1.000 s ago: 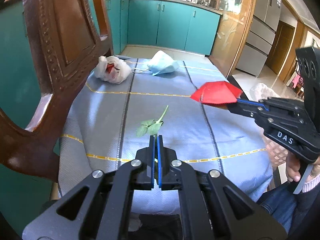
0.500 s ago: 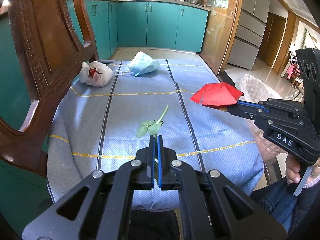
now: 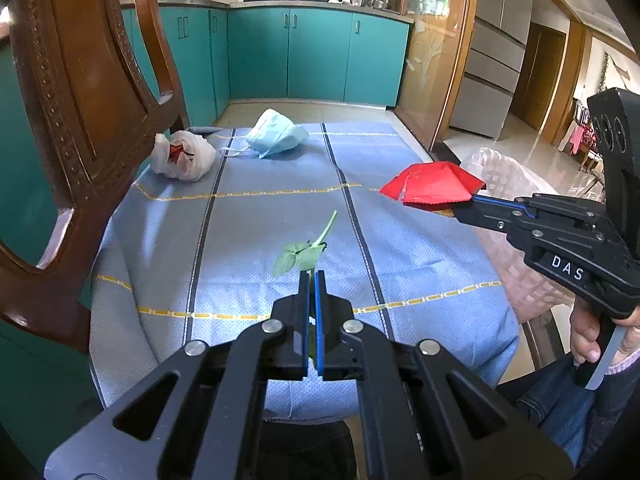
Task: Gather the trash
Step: 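Carry the red wrapper to the basket and open the right tool while the left tool drops the stem in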
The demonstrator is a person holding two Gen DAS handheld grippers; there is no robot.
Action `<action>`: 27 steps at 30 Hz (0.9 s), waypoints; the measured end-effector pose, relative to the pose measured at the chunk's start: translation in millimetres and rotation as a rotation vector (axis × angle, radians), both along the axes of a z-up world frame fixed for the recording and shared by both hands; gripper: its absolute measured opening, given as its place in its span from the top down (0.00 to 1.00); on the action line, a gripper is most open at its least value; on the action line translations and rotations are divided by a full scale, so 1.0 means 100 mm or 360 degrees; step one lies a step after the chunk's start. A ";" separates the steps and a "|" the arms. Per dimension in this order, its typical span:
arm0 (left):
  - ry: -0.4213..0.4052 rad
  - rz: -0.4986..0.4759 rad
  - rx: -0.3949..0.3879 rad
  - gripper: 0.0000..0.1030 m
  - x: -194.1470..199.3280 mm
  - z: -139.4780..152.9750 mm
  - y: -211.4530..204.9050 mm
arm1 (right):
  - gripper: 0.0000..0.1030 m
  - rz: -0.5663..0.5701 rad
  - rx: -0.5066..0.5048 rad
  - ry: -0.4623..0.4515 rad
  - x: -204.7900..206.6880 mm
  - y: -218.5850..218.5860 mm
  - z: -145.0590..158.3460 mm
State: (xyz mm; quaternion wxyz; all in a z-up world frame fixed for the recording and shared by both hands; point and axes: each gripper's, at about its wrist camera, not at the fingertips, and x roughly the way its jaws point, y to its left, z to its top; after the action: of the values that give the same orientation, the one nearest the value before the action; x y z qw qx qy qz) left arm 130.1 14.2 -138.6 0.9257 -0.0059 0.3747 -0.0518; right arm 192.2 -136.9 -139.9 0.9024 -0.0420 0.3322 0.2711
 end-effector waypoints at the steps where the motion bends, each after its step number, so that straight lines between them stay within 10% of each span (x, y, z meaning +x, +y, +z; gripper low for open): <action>1: -0.0008 0.0001 -0.0003 0.97 -0.01 0.02 0.00 | 0.96 -0.0008 0.0015 -0.0005 0.00 -0.03 0.02; 12: -0.0064 -0.0142 -0.0138 0.97 0.16 0.21 -0.27 | 0.96 -0.0438 0.0306 -0.0086 -0.08 -1.05 0.21; 27: -0.0122 -0.0703 -0.0250 0.97 0.44 0.42 -1.81 | 0.91 -0.1034 0.0379 0.0201 -0.13 -2.17 -0.21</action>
State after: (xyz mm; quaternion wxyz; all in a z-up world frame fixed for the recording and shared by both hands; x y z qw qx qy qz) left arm 173.6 -166.6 -97.1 0.9021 0.0063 0.3264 -0.2823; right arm 179.1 -353.6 -160.7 0.9178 0.1884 0.3493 0.0088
